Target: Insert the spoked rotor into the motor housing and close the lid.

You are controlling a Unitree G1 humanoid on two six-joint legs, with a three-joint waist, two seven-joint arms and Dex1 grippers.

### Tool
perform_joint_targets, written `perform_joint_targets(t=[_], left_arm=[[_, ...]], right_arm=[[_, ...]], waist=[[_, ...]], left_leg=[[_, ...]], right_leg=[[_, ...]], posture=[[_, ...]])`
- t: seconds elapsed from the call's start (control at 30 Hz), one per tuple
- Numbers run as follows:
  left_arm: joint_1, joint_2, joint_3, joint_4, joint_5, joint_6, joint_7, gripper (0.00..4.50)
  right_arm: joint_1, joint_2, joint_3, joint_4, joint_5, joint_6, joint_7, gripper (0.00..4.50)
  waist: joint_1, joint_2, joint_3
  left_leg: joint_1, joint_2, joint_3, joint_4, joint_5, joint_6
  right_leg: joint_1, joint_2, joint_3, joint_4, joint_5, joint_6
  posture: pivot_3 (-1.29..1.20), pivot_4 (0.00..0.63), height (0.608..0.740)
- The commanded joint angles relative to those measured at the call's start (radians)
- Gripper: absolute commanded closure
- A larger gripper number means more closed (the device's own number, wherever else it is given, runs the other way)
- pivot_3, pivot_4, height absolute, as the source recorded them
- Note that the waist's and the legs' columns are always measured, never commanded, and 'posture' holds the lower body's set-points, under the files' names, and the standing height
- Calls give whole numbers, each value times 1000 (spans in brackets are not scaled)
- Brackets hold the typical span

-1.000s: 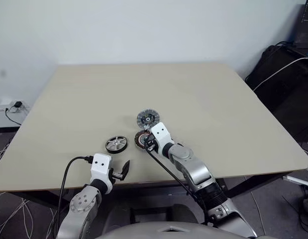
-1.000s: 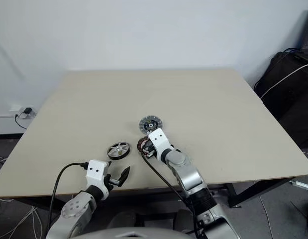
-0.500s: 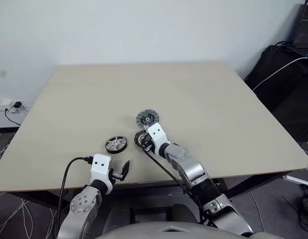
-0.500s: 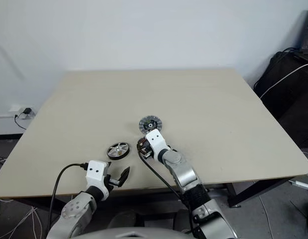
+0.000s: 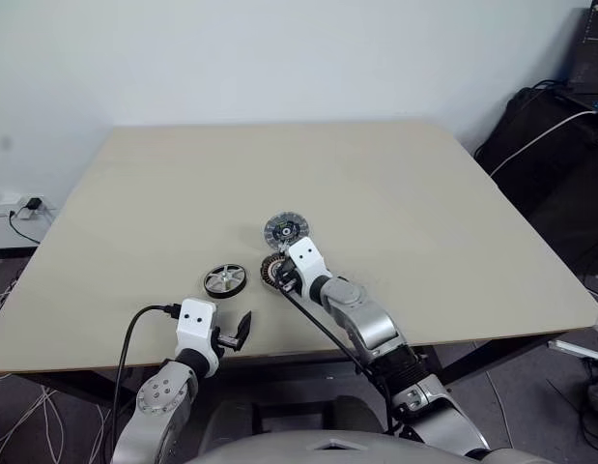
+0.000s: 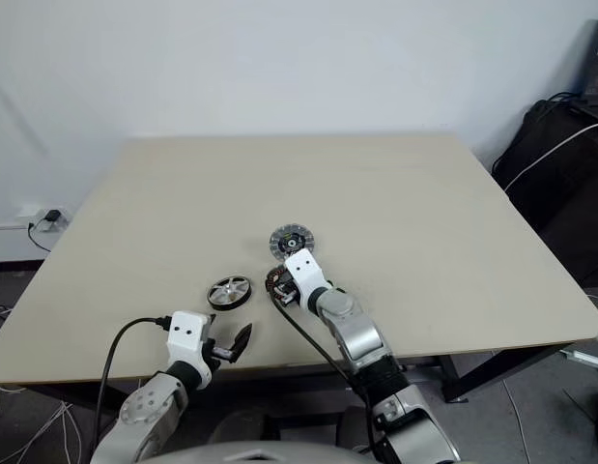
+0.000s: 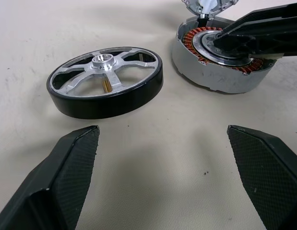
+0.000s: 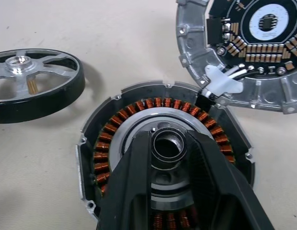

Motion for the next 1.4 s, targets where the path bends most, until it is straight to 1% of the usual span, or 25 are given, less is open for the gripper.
perform_joint_targets(t=[0.03, 0.1, 0.17, 0.2, 0.33, 0.47, 0.57, 0.8, 1.07, 1.4], left_arm=[[-10, -2, -7, -49, 1, -21, -3, 0], [-11, -2, -6, -49, 1, -21, -3, 0], [-11, -2, -6, -48, 1, -21, -2, 0], [-10, -2, -6, -48, 1, -22, -2, 0], [-6, -2, -5, -47, 2, -22, -1, 0], [-3, -2, -4, -47, 1, -25, -1, 0], [-6, -1, -4, -45, 1, -24, -2, 0], [-15, -1, -9, -40, 1, -22, -6, 0], [4, -4, -3, -50, 2, -24, 3, 0], [1, -8, -5, -47, 2, -27, 9, 0]], right_arm=[[-12, 6, -10, -30, 3, -5, 8, 3748], [-12, 9, -9, -29, 5, -3, 12, 3748], [-12, 12, -9, -29, 7, -1, 15, 3029], [-10, 12, -7, -30, 6, -1, 14, 2791], [1, 5, 0, -69, 7, 4, 25, 1548], [19, -6, -21, -172, 26, 24, 36, 1548], [21, -11, -32, -213, 16, 45, 9, 2167], [-1, -1, 0, -169, -43, 76, -48, 4439], [-31, 15, 8, -93, -63, 53, -48, 4476], [-48, 22, 8, -59, -61, 50, -37, 4476]], waist=[[0, 0, 0], [0, 0, 0], [0, 0, 0], [0, 0, 0], [-2, 0, 0], [-1, 0, 0], [-1, 0, 0], [-2, 0, 0], [-3, 0, 0], [-6, 0, 0]], left_leg=[[0, 0, 0, 0, 0, 0], [0, 0, 0, 0, 0, 0], [0, 0, 0, 0, 0, 0], [0, 0, 0, 0, 0, 0], [0, 0, 0, 0, 0, 0], [0, 0, 0, 0, 0, 0], [0, 0, 0, 0, 0, 0], [0, 0, 0, 0, 0, 0], [0, 0, 0, 0, 0, 0], [0, 1, 0, 0, 0, 0]], right_leg=[[0, 0, 0, 0, 0, 0], [0, 0, 0, 0, 0, 0], [0, 0, 0, 0, 0, 0], [0, 0, 0, 0, 0, 0], [0, 0, 0, 0, 0, 0], [0, 0, 0, 0, 0, 0], [0, 0, 0, 0, 0, 0], [0, 0, 0, 1, 0, 0], [0, 0, 0, 0, 1, -3], [0, 1, 0, 1, 1, -2]], posture=[[0, 0, 740], [0, 0, 740], [0, 0, 740], [0, 0, 740], [0, 0, 740], [0, 0, 740], [0, 0, 740], [0, 0, 740], [0, 0, 740], [0, 0, 740]])
